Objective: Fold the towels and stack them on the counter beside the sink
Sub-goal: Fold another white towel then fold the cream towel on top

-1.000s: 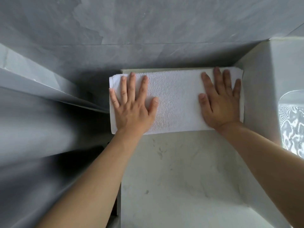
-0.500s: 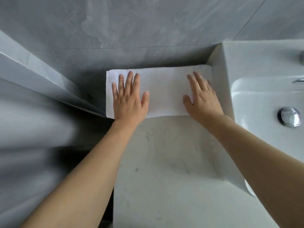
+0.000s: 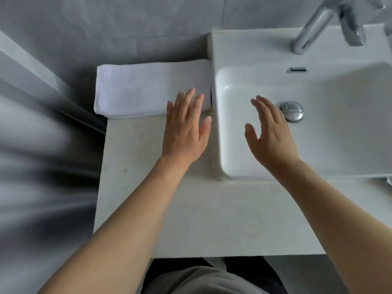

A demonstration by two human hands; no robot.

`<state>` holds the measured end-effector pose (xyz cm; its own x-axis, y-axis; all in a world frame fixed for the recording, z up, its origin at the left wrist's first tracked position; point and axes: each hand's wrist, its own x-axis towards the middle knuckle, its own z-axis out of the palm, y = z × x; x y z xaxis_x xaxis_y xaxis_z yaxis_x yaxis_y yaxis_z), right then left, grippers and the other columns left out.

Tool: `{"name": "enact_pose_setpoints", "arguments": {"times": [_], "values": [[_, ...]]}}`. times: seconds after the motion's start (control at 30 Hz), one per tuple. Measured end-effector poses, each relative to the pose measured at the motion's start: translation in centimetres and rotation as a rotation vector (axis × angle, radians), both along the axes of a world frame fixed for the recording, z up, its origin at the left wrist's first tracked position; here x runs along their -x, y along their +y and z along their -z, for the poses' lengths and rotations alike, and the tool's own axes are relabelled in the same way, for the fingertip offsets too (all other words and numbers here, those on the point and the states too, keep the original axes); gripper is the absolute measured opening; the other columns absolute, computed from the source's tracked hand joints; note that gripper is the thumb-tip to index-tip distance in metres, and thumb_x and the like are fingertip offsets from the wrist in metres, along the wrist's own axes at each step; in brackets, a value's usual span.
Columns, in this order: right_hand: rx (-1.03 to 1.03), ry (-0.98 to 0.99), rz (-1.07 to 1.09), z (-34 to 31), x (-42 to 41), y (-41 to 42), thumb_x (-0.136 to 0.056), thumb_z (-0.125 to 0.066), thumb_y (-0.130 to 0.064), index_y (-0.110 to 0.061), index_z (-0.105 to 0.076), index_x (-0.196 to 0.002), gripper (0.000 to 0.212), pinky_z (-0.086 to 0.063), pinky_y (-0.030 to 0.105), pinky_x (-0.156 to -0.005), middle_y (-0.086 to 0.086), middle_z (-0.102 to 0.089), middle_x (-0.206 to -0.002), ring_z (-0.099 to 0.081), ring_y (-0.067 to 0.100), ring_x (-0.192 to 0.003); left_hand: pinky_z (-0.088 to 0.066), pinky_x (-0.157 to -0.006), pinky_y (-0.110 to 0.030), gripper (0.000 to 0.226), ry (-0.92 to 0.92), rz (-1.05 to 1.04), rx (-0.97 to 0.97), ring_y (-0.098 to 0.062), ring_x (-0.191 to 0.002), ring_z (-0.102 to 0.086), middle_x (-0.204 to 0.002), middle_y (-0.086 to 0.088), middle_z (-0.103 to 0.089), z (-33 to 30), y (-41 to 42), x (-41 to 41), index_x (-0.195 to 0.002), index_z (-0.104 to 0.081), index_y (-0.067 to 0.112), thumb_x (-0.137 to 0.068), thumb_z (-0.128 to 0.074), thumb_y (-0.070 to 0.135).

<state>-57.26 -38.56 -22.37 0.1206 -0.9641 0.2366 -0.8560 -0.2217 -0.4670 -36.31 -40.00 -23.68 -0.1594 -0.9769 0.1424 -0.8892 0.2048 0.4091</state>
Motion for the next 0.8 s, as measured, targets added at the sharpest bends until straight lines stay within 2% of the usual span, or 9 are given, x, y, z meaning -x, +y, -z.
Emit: {"name": "enact_pose_setpoints", "arguments": {"times": [0.13, 0.27, 0.47, 0.57, 0.63, 0.7, 0.8], "values": [[-0.010, -0.016, 0.014, -0.6, 6.8, 2.4, -0.092, -0.049, -0.021, -0.003, -0.045, -0.140, 0.051, -0.033, 0.048, -0.113, 0.014, -0.044, -0.148, -0.039, 0.031, -0.138, -0.016, -0.121, -0.054, 0.058, 0.037, -0.024, 0.010, -0.037, -0.147, -0.027, -0.158, -0.013, -0.035, -1.4, 2.7, 7.1, -0.149, -0.042, 0.007, -0.102, -0.031, 0.039], [0.006, -0.053, 0.054, -1.7, 12.3, 3.9, -0.090, -0.047, -0.022, -0.002, -0.047, -0.138, 0.052, -0.031, 0.039, -0.114, 0.014, -0.046, -0.145, -0.042, 0.032, -0.134, -0.020, -0.120, -0.056, 0.056, 0.057, 0.022, 0.031, -0.037, -0.147, -0.029, -0.157, -0.013, -0.037, -2.2, 4.3, 12.7, -0.148, -0.043, 0.006, -0.102, -0.033, 0.036], [0.116, -0.092, 0.255, -2.3, 20.8, 5.8, -0.088, -0.047, -0.017, 0.000, -0.052, -0.131, 0.047, -0.035, 0.050, -0.110, 0.017, -0.050, -0.140, -0.046, 0.033, -0.129, -0.018, -0.120, -0.053, 0.056, 0.069, 0.192, 0.011, -0.035, -0.145, -0.031, -0.154, -0.013, -0.040, -2.1, 3.9, 21.7, -0.145, -0.044, 0.005, -0.099, -0.035, 0.036], [0.142, -0.101, 0.339, -2.2, 26.5, 6.8, -0.088, -0.048, -0.014, -0.001, -0.053, -0.130, 0.045, -0.034, 0.041, -0.112, 0.016, -0.051, -0.139, -0.046, 0.030, -0.130, -0.025, -0.117, -0.056, 0.053, 0.075, 0.292, 0.016, -0.038, -0.140, -0.038, -0.147, -0.016, -0.046, -1.8, 3.7, 27.4, -0.140, -0.049, 0.002, -0.097, -0.042, 0.032], [0.160, -0.122, 0.400, -1.9, 31.0, 7.3, -0.086, -0.047, -0.013, 0.000, -0.053, -0.129, 0.045, -0.035, 0.040, -0.111, 0.016, -0.052, -0.137, -0.046, 0.029, -0.129, -0.031, -0.113, -0.058, 0.051, 0.103, 0.312, 0.007, -0.041, -0.136, -0.043, -0.143, -0.018, -0.050, -1.7, 4.2, 31.2, -0.137, -0.052, 0.000, -0.097, -0.044, 0.029], [0.163, -0.144, 0.466, -1.2, 35.6, 7.5, -0.085, -0.046, -0.013, -0.001, -0.054, -0.129, 0.046, -0.035, 0.040, -0.111, 0.014, -0.054, -0.135, -0.047, 0.028, -0.128, -0.030, -0.113, -0.060, 0.051, 0.111, 0.310, -0.010, -0.039, -0.135, -0.044, -0.141, -0.017, -0.052, -1.5, 4.8, 35.0, -0.135, -0.054, 0.001, -0.094, -0.043, 0.029], [0.094, -0.155, 0.519, 0.1, 42.1, 7.7, -0.085, -0.046, -0.010, -0.003, -0.052, -0.131, 0.047, -0.027, 0.030, -0.114, 0.012, -0.052, -0.137, -0.043, 0.025, -0.131, -0.032, -0.112, -0.059, 0.050, 0.134, 0.265, -0.020, -0.037, -0.130, -0.048, -0.135, -0.017, -0.055, -1.4, 5.2, 41.0, -0.131, -0.057, 0.001, -0.089, -0.043, 0.026]]}}
